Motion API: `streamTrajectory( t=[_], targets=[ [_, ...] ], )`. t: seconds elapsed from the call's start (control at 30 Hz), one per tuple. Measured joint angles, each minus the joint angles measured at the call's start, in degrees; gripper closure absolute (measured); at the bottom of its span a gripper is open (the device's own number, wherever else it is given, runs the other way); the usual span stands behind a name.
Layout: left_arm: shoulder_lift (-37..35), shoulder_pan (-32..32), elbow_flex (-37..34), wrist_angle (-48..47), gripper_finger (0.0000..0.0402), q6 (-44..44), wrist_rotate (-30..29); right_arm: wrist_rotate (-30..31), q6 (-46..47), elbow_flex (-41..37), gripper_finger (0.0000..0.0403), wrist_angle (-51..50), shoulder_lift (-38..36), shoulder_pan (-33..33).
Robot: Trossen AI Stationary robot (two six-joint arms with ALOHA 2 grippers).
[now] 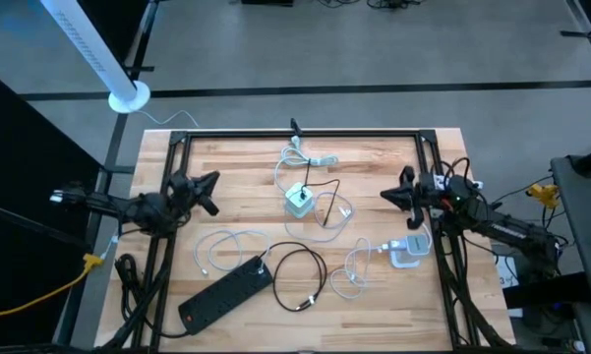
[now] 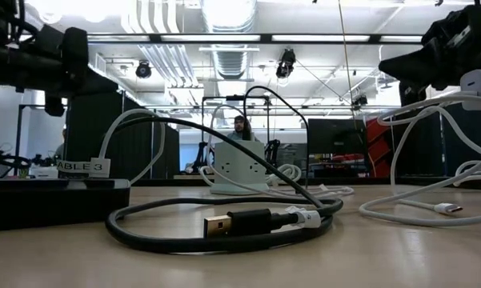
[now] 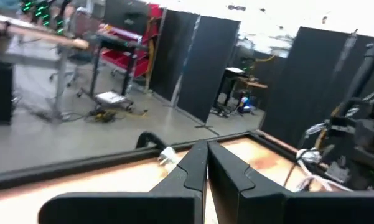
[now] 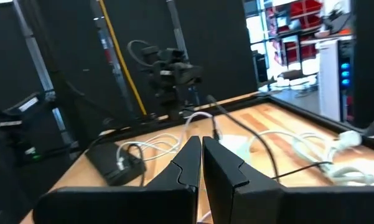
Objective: Insert USB
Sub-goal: Return to Home Position
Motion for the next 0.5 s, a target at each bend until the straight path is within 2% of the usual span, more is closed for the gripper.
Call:
streamTrajectory(
  t=[0.13, 0.4, 0.5],
  targets=[
    [2.8, 0.1, 0.0, 3.7, 0.0402, 5.1, 3.6, 1.9, 1.4, 0.0, 0.0403, 0.1, 0.0, 3.8],
    [5.0, 0.1, 0.0, 4.1, 0.0402, 5.4, 5.0, 11.2, -1.6, 0.0, 0.0403, -1.0, 0.0, 11.9],
    [5.0, 0.0, 0.0, 4.5, 0.0402, 6.2, 5.4, 11.9, -1.8, 0.0, 0.0403, -2.5, 0.0, 13.8]
  ],
)
